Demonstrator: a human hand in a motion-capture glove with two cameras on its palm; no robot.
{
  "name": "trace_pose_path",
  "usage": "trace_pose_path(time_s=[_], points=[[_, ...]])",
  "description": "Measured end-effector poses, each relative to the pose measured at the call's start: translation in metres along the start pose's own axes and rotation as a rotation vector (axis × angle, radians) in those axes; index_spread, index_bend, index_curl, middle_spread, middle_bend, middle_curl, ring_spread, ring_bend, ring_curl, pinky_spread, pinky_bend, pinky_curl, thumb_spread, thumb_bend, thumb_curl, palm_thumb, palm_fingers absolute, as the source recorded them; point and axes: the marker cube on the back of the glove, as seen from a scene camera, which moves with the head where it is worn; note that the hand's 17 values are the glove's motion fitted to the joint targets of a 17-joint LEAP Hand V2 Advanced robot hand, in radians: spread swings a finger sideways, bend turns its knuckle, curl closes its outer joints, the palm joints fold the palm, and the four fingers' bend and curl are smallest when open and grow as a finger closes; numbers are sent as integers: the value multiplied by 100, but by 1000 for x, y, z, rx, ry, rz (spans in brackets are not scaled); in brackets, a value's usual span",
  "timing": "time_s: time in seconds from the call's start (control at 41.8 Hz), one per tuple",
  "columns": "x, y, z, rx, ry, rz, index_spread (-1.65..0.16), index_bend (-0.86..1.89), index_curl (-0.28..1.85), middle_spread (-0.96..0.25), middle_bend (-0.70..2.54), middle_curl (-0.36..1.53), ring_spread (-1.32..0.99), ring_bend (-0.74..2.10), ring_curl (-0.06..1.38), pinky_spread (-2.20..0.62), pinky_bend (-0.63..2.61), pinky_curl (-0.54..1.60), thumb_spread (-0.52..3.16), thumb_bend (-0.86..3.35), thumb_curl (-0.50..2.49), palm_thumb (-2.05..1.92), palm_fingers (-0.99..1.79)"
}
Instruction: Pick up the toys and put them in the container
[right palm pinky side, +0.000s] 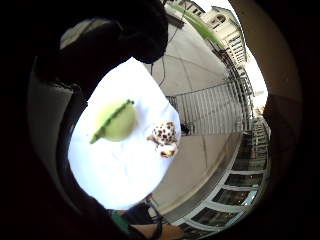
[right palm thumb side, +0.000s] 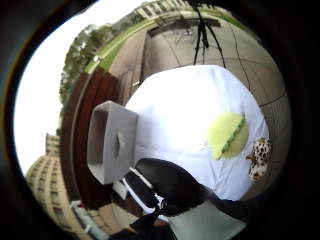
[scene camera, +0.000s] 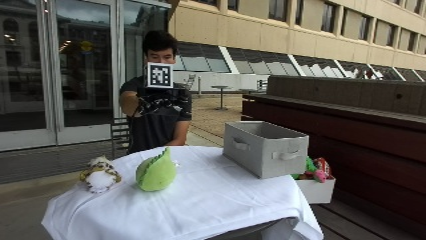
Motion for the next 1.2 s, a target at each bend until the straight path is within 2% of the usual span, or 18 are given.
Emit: trace_pose_path(time_s=[0.191,0.359,0.478,0.622,0.885,1.076,1.124,1.148,1.196], points=[[31,-1,50,-113,-5,55,-33,8,18,-7,24,45,-3,61,24,5,113,34,86,-9,23,-11,-19],[39,3,95,-113,-4,134,-31,5,15,-5,17,42,-1,50,21,6,116,34,85,-8,23,-10,-26],[43,17,120,-240,-33,38,-31,5,14,-4,15,40,0,45,21,6,117,35,85,-7,23,-8,-26],[41,21,147,-359,-34,44,-30,1,11,-3,12,37,1,40,20,7,123,36,86,-6,24,-5,-31],[40,26,190,-420,-8,22,-28,-2,7,-1,9,29,3,33,21,5,143,41,95,5,28,15,-33],[42,33,204,-414,-54,50,-28,-6,2,4,9,25,4,57,28,-8,160,44,100,16,33,42,-22],[43,33,203,-390,-60,59,-28,-10,0,5,8,24,2,78,34,-17,168,45,104,25,36,56,-4],[43,33,202,-377,-57,66,-28,-8,-1,5,13,24,-2,95,38,-22,166,44,106,28,38,61,13],[42,36,200,-349,-43,87,-28,-1,-1,4,24,27,-9,110,39,-26,154,39,109,32,41,67,33]])
